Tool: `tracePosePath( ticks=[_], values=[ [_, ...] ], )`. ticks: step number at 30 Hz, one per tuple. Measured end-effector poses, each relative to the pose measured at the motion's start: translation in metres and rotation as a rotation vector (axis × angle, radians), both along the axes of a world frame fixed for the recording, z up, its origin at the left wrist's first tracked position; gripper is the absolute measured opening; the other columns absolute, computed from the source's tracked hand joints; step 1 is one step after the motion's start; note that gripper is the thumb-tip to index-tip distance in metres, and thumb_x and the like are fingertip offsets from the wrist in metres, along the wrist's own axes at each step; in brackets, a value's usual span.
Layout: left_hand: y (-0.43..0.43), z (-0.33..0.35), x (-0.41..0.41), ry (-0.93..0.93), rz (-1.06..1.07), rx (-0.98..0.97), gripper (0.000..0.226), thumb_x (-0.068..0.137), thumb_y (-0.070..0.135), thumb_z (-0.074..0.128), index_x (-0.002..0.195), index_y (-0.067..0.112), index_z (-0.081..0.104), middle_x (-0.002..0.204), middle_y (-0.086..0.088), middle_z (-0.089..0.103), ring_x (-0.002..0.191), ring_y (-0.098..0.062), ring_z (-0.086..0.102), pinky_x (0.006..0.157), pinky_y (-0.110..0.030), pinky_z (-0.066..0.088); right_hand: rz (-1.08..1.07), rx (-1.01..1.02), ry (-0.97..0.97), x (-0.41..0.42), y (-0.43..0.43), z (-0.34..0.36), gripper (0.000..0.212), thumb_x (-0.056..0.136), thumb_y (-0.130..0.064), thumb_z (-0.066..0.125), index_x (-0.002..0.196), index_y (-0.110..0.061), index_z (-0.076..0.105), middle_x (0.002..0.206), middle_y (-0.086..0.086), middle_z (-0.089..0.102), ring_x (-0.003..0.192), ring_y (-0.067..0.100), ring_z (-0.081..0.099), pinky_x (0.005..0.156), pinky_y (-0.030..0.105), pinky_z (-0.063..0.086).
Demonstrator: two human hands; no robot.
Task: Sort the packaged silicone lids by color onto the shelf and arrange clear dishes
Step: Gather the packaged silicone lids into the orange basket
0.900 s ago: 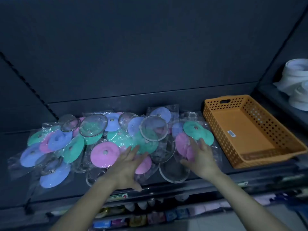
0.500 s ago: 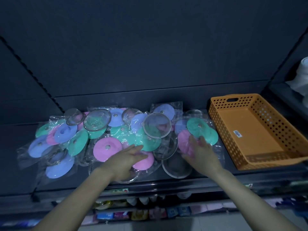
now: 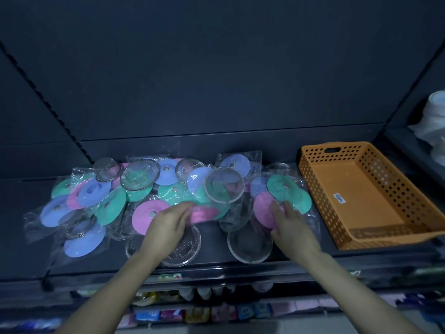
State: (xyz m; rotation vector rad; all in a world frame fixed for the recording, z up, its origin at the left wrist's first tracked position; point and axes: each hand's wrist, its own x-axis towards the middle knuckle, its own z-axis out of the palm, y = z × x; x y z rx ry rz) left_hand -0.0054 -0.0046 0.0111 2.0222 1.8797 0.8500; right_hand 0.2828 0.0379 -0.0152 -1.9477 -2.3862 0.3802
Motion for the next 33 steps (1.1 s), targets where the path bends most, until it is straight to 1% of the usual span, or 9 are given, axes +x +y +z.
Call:
tracePosePath(
  ticks=[3,6,10,12,14,17,21,26,33],
  values=[
    [0.004,0.013,0.004,-0.134,0.158,0.054,0.016,0.094,0.006,0.053,0.102,0.01,0.066,0.075,0.001,0.065,0.068,-0.019,0.057,0.061,-0.014,0.041,-0.023,0.102,0.095,0.004,0.004,0.006,0.058,0.092,-0.005,0.044,0.146,-0.013,0.024,0.14,0.017,0.039,0.115,0.032,0.054,0.09,0.036,0.05],
    [0.008,0.02,0.013,-0.229,0.271,0.054,0.014,0.096,0.013,0.051,0.084,0.008,0.057,0.063,-0.001,0.053,0.061,-0.019,0.046,0.056,-0.016,0.033,-0.038,0.1,0.184,0.014,0.006,0.013,0.044,0.1,-0.023,0.032,0.143,-0.015,0.033,0.137,0.006,0.047,0.12,0.022,0.05,0.085,0.01,0.039],
    [0.012,0.031,0.031,-0.29,0.259,0.07,0.022,0.096,0.013,0.049,0.075,0.007,0.046,0.058,0.003,0.04,0.055,-0.014,0.037,0.052,-0.022,0.029,-0.082,0.368,0.194,0.019,0.009,0.05,0.059,0.063,-0.01,0.081,0.119,-0.006,0.063,0.083,0.001,0.069,0.07,0.009,0.066,0.067,0.012,0.045],
    [0.016,0.035,0.041,-0.319,0.238,0.067,0.019,0.096,0.013,0.049,0.079,0.005,0.05,0.06,0.002,0.042,0.056,-0.013,0.036,0.051,-0.022,0.029,-0.024,0.465,0.303,0.021,0.016,0.052,0.054,0.063,0.005,0.079,0.114,-0.002,0.065,0.075,0.005,0.069,0.062,0.011,0.064,0.062,0.012,0.041],
    [0.02,0.037,0.051,-0.343,0.22,0.061,0.016,0.096,0.014,0.049,0.084,0.005,0.054,0.063,0.0,0.045,0.058,-0.014,0.038,0.052,-0.022,0.029,-0.001,0.537,0.405,0.024,0.029,0.05,0.05,0.07,0.011,0.072,0.118,0.001,0.061,0.081,0.012,0.07,0.066,0.018,0.067,0.063,0.011,0.042],
    [0.024,0.037,0.066,-0.394,0.202,0.054,0.011,0.096,0.015,0.049,0.088,0.015,0.056,0.064,0.005,0.049,0.059,-0.01,0.042,0.054,-0.024,0.033,0.101,0.486,0.382,0.024,0.038,0.036,0.045,0.076,0.003,0.071,0.119,-0.003,0.059,0.105,0.013,0.068,0.096,0.026,0.067,0.087,0.027,0.049],
    [0.025,0.035,0.075,-0.413,0.199,0.058,0.02,0.096,0.014,0.048,0.084,0.027,0.055,0.065,0.007,0.051,0.058,-0.005,0.043,0.056,-0.026,0.035,0.234,0.12,0.109,0.026,0.029,-0.004,0.072,0.082,-0.019,0.06,0.145,-0.018,0.026,0.153,0.014,0.023,0.142,0.037,0.014,0.116,0.05,0.018],
    [0.035,0.04,0.076,-0.382,0.244,0.091,0.015,0.096,0.007,0.046,0.089,0.018,0.053,0.065,0.011,0.049,0.057,-0.002,0.044,0.052,-0.012,0.033,0.23,-0.011,0.001,0.02,0.027,-0.004,0.095,0.078,-0.045,0.061,0.147,-0.033,-0.002,0.157,0.009,-0.011,0.141,0.042,-0.013,0.113,0.062,0.004],
    [0.083,0.062,0.089,-0.256,0.126,0.162,0.032,0.098,0.004,0.038,0.127,0.006,0.053,0.106,-0.008,0.065,0.087,-0.02,0.056,0.069,-0.019,0.033,0.201,0.022,-0.112,0.008,0.033,0.004,0.08,0.085,-0.035,0.05,0.147,-0.026,0.0,0.155,0.018,0.001,0.14,0.047,0.004,0.111,0.058,0.023]
  ],
)
